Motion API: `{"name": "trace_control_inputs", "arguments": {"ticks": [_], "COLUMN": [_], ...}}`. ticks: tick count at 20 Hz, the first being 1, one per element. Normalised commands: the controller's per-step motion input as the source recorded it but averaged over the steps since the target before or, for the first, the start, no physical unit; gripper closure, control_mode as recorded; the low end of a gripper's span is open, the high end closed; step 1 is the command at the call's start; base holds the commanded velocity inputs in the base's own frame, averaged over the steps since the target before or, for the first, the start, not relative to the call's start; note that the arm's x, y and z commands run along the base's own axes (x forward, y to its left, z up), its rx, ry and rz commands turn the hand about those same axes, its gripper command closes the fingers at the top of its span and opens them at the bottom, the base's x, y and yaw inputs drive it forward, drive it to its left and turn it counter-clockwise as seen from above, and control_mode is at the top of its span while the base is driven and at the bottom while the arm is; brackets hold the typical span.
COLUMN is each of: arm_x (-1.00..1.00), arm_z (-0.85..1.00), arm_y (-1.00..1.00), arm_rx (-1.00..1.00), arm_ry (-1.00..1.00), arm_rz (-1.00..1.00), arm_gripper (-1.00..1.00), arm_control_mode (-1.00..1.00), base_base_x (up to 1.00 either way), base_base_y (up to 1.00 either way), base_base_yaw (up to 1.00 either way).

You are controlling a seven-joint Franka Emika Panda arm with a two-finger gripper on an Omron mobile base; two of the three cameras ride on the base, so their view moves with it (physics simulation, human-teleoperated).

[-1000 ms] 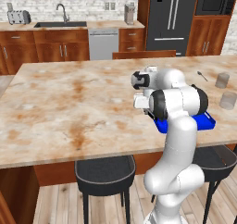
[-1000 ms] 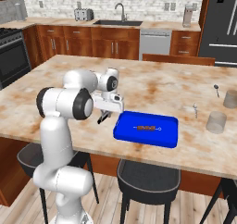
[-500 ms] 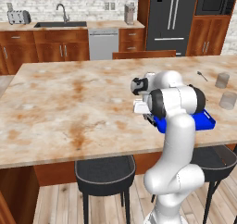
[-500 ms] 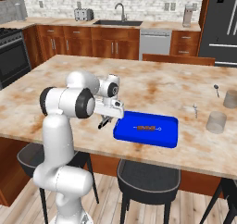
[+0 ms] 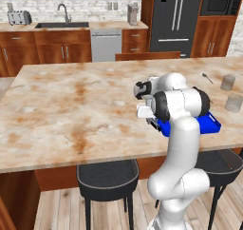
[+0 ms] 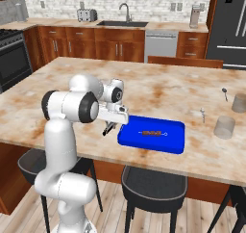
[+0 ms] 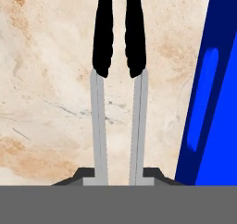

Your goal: Take the tongs from the drawer on the left and place them on the dining counter next to the tray containing the kebab skewer.

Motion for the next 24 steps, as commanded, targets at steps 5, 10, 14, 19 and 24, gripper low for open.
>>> {"name": "trace_control_inputs", "arguments": {"ticks": [5,10,14,19,24], "arm_x": [0.00,-0.18,-0.73,-0.98,-1.00], "arm_z": [0.00,0.24,0.62,0.62,0.61], "arm_y": [0.00,0.01,0.06,0.07,0.04], "arm_rx": [0.00,0.00,0.01,0.01,0.00], "arm_ry": [0.00,-0.03,-0.11,-0.23,-0.29], "arm_rz": [0.00,0.00,0.00,0.00,0.00], "arm_gripper": [-1.00,-1.00,-1.00,-1.00,-1.00], "arm_control_mode": [-1.00,-1.00,-1.00,-1.00,-1.00], "base_base_x": [0.00,0.00,0.00,0.00,0.00], "base_base_y": [0.00,0.00,0.00,0.00,0.00], "base_base_yaw": [0.00,0.00,0.00,0.00,0.00]}}
